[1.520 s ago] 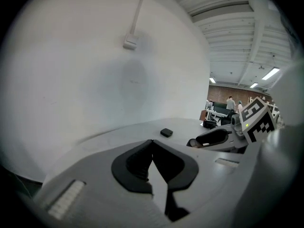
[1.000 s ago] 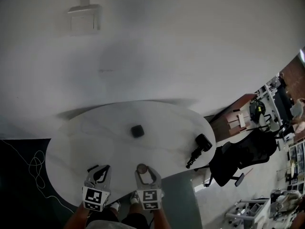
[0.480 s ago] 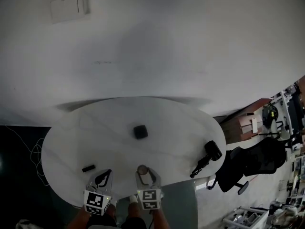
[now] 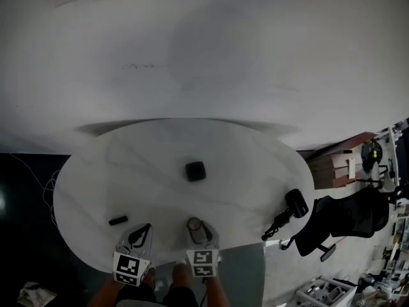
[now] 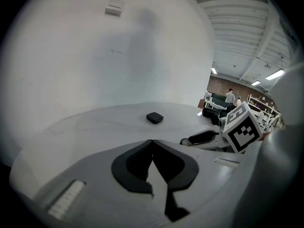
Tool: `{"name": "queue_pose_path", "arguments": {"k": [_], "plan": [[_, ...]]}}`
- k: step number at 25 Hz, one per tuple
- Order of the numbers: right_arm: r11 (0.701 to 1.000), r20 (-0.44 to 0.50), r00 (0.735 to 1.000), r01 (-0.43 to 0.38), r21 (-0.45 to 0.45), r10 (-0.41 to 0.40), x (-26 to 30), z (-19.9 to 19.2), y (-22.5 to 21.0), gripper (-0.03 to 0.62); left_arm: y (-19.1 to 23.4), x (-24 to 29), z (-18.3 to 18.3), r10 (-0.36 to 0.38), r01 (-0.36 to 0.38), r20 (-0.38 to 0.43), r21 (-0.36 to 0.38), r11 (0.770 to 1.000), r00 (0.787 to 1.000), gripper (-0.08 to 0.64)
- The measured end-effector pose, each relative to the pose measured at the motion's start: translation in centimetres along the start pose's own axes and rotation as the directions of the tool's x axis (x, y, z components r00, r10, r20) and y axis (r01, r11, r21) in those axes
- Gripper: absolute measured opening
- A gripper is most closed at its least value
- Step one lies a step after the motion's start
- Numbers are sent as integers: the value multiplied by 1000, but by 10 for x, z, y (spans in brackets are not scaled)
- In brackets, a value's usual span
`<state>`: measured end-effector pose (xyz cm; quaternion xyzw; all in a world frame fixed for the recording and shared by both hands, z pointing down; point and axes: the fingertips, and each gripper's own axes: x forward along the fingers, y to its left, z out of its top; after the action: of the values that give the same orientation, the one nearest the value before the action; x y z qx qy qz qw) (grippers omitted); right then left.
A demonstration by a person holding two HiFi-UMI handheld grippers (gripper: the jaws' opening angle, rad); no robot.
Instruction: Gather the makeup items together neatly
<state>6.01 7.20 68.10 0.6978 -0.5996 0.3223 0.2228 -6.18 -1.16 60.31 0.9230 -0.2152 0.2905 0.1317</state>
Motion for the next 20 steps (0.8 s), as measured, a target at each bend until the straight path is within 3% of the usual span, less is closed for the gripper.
{"name": "queue_pose_path", "arguments": {"k": [17,19,20], "plan": [[999,16,1000,20,50,-21,2,-10,-2,219,-3,1,-9,-12,12,-27,4,1000,1000,11],[996,32,999,14,87,-16,1,-10,-3,282,-4,-1,-7,-13,13,-15,4,1000,1000,11],[996,34,999,8,93,-12,1,-10,-3,282,-4,-2,-6,-13,13,-11,6,1000,1000,11]]}}
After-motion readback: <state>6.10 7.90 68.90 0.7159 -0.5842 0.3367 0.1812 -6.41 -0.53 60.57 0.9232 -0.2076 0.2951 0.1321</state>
